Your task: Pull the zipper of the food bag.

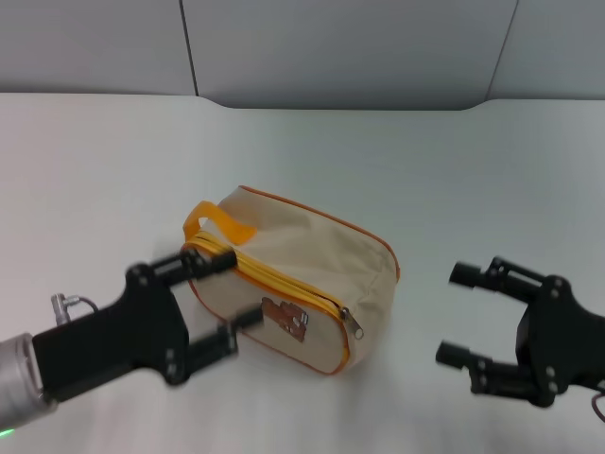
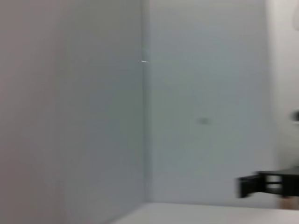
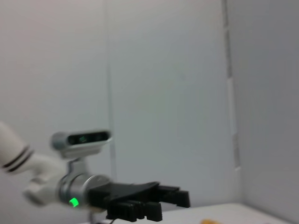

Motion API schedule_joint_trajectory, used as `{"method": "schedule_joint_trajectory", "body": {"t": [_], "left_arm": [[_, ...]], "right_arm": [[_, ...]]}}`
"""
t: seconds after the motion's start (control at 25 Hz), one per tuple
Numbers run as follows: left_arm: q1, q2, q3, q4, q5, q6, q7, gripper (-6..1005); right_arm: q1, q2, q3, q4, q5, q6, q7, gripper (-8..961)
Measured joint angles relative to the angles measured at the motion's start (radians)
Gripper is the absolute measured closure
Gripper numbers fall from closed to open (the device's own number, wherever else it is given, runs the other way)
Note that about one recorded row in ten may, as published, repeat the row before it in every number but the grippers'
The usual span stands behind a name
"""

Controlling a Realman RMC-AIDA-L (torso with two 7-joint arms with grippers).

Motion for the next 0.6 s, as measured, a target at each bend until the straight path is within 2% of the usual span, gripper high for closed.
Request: {"method": "schedule_joint_trajectory", "body": {"t": [0.04,0.08,0.16,0.2,0.24,0.32,0.48,0.52,0.6], "left_arm": [[0.000,0.000,0.000,0.000,0.000,0.000,0.000,601],[0.000,0.012,-0.011,0.042,0.078,0.036,-0.053,568],[0.000,0.016,-0.021,0.062,0.116,0.053,-0.076,502],[0.001,0.022,-0.062,0.091,0.196,0.077,-0.131,469],[0.001,0.022,-0.062,0.091,0.196,0.077,-0.131,436],[0.002,0.025,-0.137,0.107,0.289,0.113,-0.178,367],[0.004,0.022,-0.170,0.107,0.318,0.129,-0.179,225],[0.010,0.015,-0.199,0.108,0.331,0.136,-0.171,189],[0.013,0.012,-0.206,0.108,0.333,0.139,-0.168,185]], "right_arm": [[0.000,0.000,0.000,0.000,0.000,0.000,0.000,152],[0.001,0.000,-0.026,-0.019,0.000,-0.009,0.018,152],[0.002,0.000,-0.079,-0.053,0.000,-0.034,0.049,152],[0.002,0.000,-0.110,-0.071,0.000,-0.050,0.061,152],[0.002,0.000,-0.110,-0.071,0.000,-0.050,0.061,153],[0.002,0.000,-0.127,-0.085,0.000,-0.064,0.065,153],[0.002,0.000,-0.128,-0.087,0.000,-0.068,0.066,153],[0.001,0.000,-0.128,-0.088,0.000,-0.068,0.066,153],[-0.002,0.000,-0.129,-0.090,0.000,-0.068,0.067,153]]}}
